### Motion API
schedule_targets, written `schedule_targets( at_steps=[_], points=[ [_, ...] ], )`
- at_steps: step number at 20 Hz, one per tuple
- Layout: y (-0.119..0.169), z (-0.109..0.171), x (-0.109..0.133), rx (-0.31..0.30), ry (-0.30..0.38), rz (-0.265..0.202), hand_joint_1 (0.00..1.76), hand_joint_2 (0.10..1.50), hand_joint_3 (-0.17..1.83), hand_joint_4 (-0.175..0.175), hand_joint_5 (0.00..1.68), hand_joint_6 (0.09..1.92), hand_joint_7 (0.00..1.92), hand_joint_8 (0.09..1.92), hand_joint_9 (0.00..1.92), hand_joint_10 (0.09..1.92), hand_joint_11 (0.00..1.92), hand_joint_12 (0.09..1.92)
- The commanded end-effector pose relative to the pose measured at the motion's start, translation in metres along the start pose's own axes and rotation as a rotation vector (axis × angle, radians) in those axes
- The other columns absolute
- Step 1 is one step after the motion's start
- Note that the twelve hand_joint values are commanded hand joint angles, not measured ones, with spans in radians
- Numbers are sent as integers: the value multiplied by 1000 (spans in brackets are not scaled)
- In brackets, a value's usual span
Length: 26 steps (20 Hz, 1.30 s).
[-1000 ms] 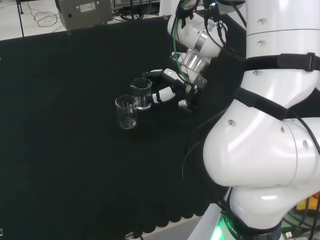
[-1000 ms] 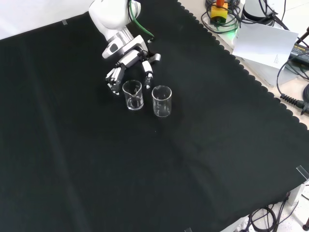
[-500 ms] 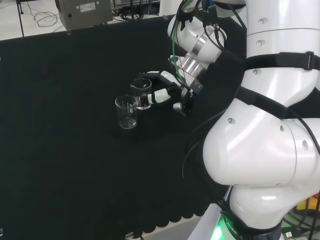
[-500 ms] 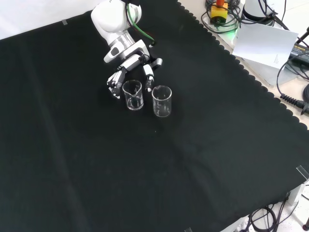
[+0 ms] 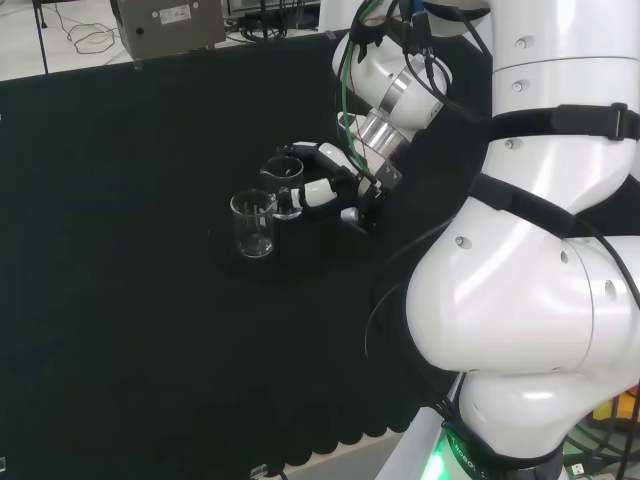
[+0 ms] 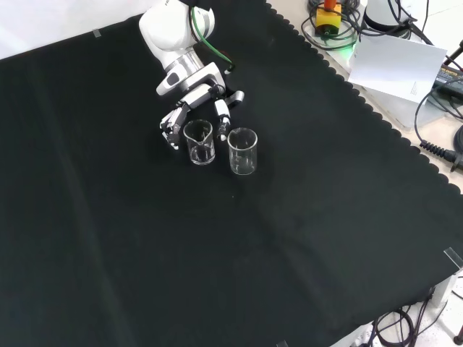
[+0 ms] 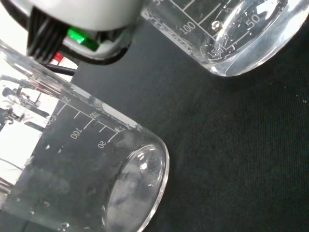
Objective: Pick up the beaker on the right.
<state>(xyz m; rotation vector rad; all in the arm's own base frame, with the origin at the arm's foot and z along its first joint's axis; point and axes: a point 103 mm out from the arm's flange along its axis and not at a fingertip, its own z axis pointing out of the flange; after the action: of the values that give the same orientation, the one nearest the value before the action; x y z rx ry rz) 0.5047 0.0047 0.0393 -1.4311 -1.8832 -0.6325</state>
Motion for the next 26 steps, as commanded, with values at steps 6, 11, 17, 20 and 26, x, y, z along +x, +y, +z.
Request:
schedule_targets(
  at_steps=[6,11,17,20,26],
  points=[
    [8,9,3,-10,49,-14,880,514,515,-73,386,564,368,794,551,641,96,1388],
    [10,10,6,-33,67,-16,902,518,530,-74,385,596,395,798,583,642,126,1382],
    [10,9,7,-34,58,-15,991,510,567,-73,389,667,451,790,656,619,183,1361],
    [11,9,6,-31,44,-1,1096,500,630,-72,455,777,515,783,728,595,231,1341],
    [12,7,6,-48,64,17,1223,503,756,-72,627,978,629,780,863,549,332,1311]
  ],
)
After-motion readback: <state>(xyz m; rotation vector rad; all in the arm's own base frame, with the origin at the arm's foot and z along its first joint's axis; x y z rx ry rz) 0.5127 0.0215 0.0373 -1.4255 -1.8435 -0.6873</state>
